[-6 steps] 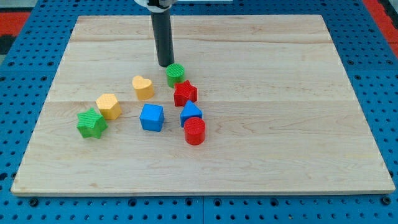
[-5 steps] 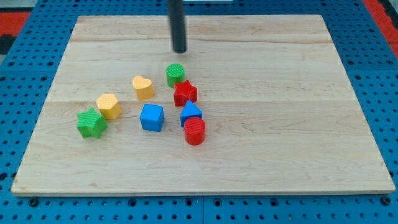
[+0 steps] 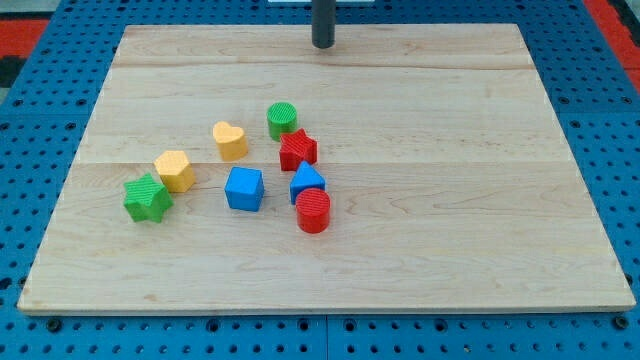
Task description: Push the yellow hexagon slightly right
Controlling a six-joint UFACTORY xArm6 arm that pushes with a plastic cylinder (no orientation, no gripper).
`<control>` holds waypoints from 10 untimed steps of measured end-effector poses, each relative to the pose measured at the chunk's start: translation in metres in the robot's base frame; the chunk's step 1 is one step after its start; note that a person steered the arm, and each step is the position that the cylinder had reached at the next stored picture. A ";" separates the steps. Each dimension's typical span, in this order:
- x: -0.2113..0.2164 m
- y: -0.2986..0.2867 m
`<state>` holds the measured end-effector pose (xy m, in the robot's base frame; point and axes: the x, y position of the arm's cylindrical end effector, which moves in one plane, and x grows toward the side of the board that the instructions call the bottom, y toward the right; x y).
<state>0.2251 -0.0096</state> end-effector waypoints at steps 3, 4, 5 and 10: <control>0.008 -0.102; 0.074 -0.128; 0.114 -0.193; 0.228 -0.176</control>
<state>0.4526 -0.1857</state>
